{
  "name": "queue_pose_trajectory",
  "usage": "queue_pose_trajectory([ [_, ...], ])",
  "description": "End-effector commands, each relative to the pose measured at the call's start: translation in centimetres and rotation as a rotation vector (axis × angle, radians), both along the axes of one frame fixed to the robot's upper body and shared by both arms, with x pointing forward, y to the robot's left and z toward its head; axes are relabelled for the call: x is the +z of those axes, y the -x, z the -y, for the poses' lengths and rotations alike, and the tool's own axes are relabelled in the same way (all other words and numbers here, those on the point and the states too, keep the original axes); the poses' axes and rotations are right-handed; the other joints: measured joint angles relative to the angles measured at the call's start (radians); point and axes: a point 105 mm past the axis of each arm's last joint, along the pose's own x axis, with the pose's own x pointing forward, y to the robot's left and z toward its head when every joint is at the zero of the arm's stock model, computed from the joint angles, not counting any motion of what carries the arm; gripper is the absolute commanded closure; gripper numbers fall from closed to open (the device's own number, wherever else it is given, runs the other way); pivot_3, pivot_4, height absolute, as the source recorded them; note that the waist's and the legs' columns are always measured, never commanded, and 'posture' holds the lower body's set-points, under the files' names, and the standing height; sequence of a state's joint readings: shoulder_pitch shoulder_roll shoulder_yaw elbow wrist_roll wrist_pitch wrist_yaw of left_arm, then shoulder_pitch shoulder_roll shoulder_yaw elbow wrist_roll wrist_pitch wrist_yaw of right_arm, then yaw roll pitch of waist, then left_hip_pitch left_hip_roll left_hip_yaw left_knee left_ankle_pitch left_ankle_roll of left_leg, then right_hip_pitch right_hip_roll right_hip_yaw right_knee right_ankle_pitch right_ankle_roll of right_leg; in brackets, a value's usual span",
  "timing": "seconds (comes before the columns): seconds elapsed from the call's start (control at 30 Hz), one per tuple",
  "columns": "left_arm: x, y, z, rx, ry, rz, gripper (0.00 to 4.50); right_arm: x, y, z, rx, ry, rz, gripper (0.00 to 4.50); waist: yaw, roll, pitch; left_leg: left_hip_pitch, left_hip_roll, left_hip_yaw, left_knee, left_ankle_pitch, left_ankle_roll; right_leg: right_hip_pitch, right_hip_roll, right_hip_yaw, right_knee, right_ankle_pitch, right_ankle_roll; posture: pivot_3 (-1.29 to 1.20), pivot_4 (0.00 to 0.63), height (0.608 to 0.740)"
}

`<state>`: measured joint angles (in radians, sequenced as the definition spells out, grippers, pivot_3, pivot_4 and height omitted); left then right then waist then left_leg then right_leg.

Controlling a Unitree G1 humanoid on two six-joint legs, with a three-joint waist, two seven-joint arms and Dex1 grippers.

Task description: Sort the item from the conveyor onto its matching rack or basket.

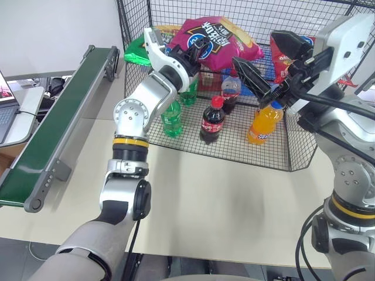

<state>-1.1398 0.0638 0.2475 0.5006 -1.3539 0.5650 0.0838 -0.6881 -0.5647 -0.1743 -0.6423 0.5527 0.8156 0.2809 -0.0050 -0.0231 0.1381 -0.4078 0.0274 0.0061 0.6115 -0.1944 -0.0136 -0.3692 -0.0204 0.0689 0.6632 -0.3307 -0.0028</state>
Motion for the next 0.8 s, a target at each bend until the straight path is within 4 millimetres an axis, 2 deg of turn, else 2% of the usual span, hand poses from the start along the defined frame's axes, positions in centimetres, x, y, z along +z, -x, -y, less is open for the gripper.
queue_pose_trajectory([
  [0.03, 1.3, -0.5, 0.6, 0.022, 0.022, -0.005, 4.45, 0.7, 0.8, 0.4, -0.029, -0.006, 0.050, 0.00, 0.000, 0.000, 0.000, 0.000, 0.000, 0.000, 0.000, 0.000, 0.000, 0.000, 0.000, 0.000, 0.000, 0.000, 0.000, 0.00, 0.150, 0.740],
  [0.17, 1.2, 0.2, 2.1, -0.026, 0.003, 0.012, 4.45, 0.5, 0.8, 0.4, -0.032, -0.015, 0.044, 0.00, 0.001, 0.000, 0.000, 0.000, 0.000, 0.000, 0.000, 0.000, 0.000, 0.000, 0.000, 0.000, 0.000, 0.000, 0.000, 0.00, 0.150, 0.740],
  [0.2, 1.2, 0.7, 2.5, -0.050, 0.005, 0.019, 4.20, 0.4, 0.8, 0.5, -0.034, -0.018, 0.041, 0.00, 0.002, 0.000, 0.000, 0.000, 0.000, 0.000, 0.000, 0.000, 0.000, 0.000, 0.000, 0.000, 0.000, 0.000, 0.000, 0.00, 0.150, 0.740],
  [0.3, 0.8, 1.9, 3.1, -0.092, -0.005, 0.032, 3.20, 0.0, 0.7, 0.5, -0.032, -0.021, 0.032, 0.00, 0.003, 0.000, 0.000, 0.000, 0.000, 0.000, 0.000, 0.001, -0.001, 0.000, -0.001, 0.000, 0.001, 0.000, 0.000, 0.00, 0.150, 0.740],
  [0.37, 0.6, 2.6, 3.2, -0.107, -0.015, 0.042, 2.22, -0.2, 0.7, 0.4, -0.028, -0.022, 0.025, 0.00, 0.001, 0.000, 0.000, 0.000, 0.000, 0.000, 0.000, 0.001, -0.002, 0.000, 0.000, 0.000, 0.001, 0.000, 0.000, 0.00, 0.150, 0.740],
  [0.53, -0.5, 3.7, 2.2, -0.103, -0.091, 0.045, 0.14, -0.9, 0.5, -0.2, -0.001, -0.019, 0.003, 0.00, -0.004, 0.000, 0.000, 0.000, 0.001, -0.001, 0.000, 0.004, -0.006, 0.000, 0.000, 0.000, 0.001, 0.000, 0.000, 0.00, 0.150, 0.740],
  [0.8, -1.6, 6.6, -1.1, -0.115, -0.214, 0.083, 0.05, -1.1, -0.1, -1.5, 0.077, 0.013, 0.007, 0.00, -0.010, 0.000, 0.000, 0.001, 0.002, -0.001, 0.000, 0.004, -0.007, 0.000, 0.001, 0.001, 0.002, 0.000, 0.000, 0.00, 0.150, 0.740],
])
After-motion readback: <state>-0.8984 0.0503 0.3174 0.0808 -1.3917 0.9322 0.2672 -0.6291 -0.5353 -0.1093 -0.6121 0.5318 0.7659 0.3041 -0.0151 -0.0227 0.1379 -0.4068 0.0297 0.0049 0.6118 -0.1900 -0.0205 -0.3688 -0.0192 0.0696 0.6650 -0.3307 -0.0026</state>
